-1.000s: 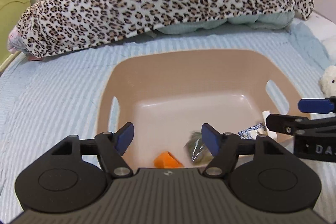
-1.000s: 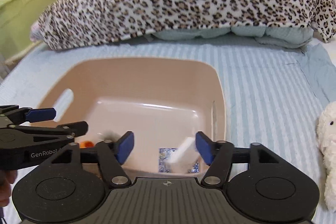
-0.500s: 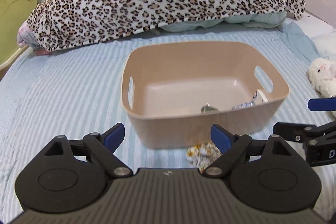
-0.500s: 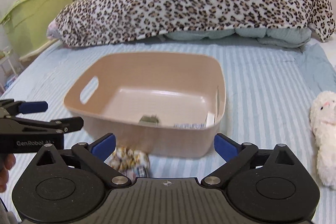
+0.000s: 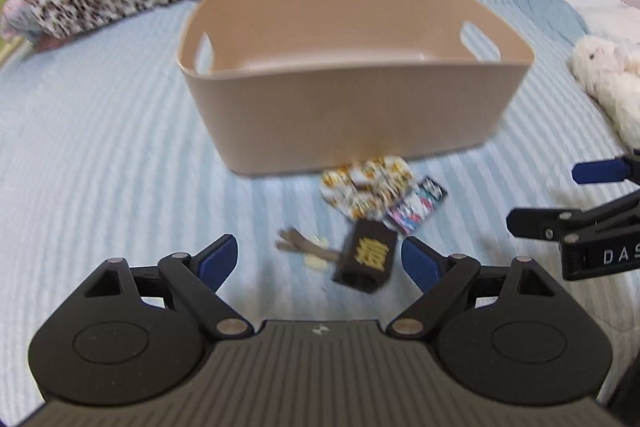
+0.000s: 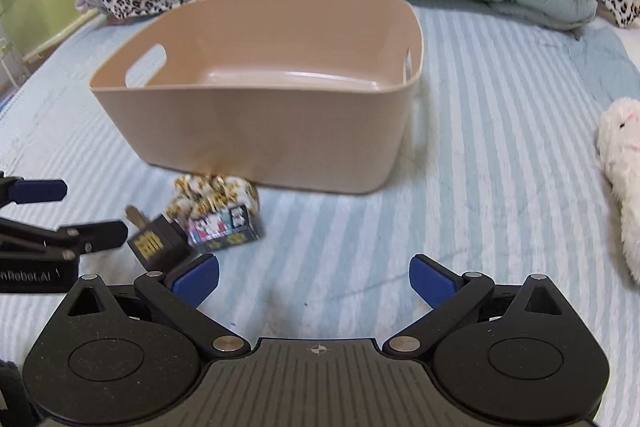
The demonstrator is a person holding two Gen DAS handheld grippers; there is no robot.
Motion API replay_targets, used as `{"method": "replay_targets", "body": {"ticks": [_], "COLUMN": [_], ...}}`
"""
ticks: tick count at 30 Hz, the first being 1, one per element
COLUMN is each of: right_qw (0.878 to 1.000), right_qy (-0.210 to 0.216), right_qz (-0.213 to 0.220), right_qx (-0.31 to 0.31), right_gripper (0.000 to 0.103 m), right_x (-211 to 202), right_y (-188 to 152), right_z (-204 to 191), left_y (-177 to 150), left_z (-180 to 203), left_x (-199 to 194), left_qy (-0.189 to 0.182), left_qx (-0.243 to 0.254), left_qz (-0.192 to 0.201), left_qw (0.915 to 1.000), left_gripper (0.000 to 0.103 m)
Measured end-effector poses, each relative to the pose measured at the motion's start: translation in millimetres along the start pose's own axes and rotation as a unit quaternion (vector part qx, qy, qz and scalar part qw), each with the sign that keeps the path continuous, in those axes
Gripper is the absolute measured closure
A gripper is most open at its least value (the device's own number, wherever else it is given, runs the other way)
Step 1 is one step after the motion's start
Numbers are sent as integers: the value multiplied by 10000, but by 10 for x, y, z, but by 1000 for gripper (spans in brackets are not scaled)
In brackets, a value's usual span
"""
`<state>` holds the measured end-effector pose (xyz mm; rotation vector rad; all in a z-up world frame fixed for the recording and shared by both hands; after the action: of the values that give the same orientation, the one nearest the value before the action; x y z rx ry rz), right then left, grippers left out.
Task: Organize objects
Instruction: 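Grasp the black gold-lettered cube with the left tool while the right tool grasps the Hello Kitty box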
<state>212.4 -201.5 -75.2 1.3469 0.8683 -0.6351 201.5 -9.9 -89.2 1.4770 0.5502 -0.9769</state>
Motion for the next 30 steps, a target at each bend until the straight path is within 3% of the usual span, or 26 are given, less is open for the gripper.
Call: {"method": "replay_targets", "body": {"ticks": [4,8,14,24,30], "right_qw": [10000,9999,9996,9985,9990], "right_qy": [-15,-1,48,139,322], "right_qz": [-43,-95,-169,-154,-161], "right_qx": [-54,-124,-213,-508,-252], "right_gripper": [0,0,0,0,0], "right_x": [57,98,193,390,510], "right_y": [-28,-70,-97,-122,-36], "right_z": [21,-11,-89,-360,-439], "left_y": [-88,-130,-146,-62,-12], "left_z": [37,104,118,-19,-161], "left_x": [164,249,316,267,259], "left_qy": [-37,-218,-426,-466,-493], "left_qx": [27,133,226,-2,-208], "left_qz": [-161,-155,-145,73,88], "left_qw": [9999,9996,9987,9989,9985], "left_gripper": [15,27,63,66,66]}}
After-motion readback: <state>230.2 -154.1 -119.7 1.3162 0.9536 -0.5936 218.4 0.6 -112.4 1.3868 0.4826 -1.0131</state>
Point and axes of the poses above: each gripper's, at about its wrist camera, not at the fingertips, and x roughly the way its jaws point, z to its right, y to its top, the point moved 7 cm from there along x, roughly the way its jaws point, and after that the axes turned 8 degrees about -y, right-handed, at the moved point
